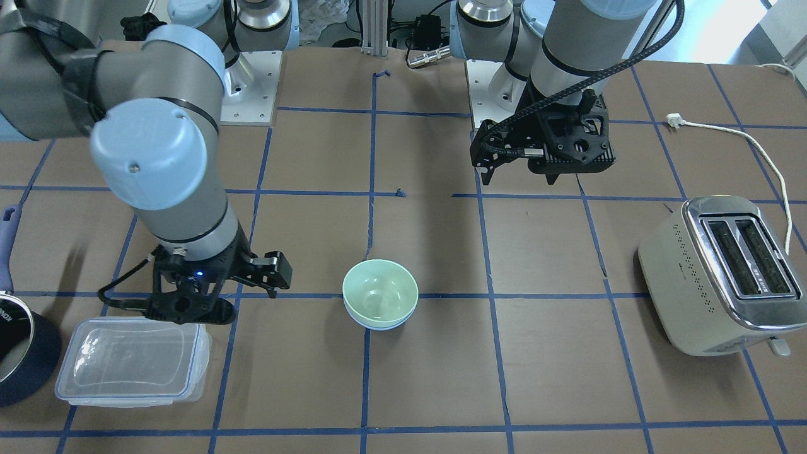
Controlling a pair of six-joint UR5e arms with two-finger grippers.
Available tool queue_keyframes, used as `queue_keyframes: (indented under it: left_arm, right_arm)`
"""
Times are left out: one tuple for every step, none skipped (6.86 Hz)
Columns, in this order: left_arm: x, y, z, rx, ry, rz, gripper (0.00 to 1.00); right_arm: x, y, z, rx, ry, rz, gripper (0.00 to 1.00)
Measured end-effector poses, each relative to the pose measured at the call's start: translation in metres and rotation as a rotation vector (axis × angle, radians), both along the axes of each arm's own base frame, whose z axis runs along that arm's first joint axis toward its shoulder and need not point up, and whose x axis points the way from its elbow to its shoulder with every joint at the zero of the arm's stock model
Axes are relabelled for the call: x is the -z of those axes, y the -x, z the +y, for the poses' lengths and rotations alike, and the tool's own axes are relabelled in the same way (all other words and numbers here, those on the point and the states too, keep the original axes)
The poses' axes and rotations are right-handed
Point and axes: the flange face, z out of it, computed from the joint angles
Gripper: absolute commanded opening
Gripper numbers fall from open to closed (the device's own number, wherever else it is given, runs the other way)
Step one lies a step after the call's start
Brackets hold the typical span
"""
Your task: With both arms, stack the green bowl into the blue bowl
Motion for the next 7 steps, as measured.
queue_keyframes:
  left_arm:
    - [0.0,0.0,0.0,0.001,0.0,0.0,1.0]
    - [0.0,0.0,0.0,0.004,-0.001,0.0,1.0]
    - [0.0,0.0,0.0,0.005,-0.001,0.0,1.0]
    - [0.0,0.0,0.0,0.006,-0.001,0.0,1.0]
    - [0.0,0.0,0.0,0.006,-0.001,-0.001,1.0]
    - [0.0,0.0,0.0,0.007,-0.001,-0.001,1.0]
    - [0.0,0.0,0.0,0.007,-0.001,-0.001,1.0]
  right_arm:
    - [-0.022,0.019,0.01,-0.026,0.004,0.004,1.0]
    - [-0.037,0.031,0.023,-0.059,0.009,0.008,1.0]
    - [-0.043,0.037,0.039,-0.078,0.006,0.006,1.0]
    - [-0.044,0.039,0.064,-0.084,0.005,0.0,1.0]
    - [-0.04,0.04,0.09,-0.083,0.005,-0.004,1.0]
    - [-0.035,0.041,0.105,-0.081,0.002,-0.005,1.0]
    - [-0.036,0.042,0.115,-0.078,-0.009,-0.007,1.0]
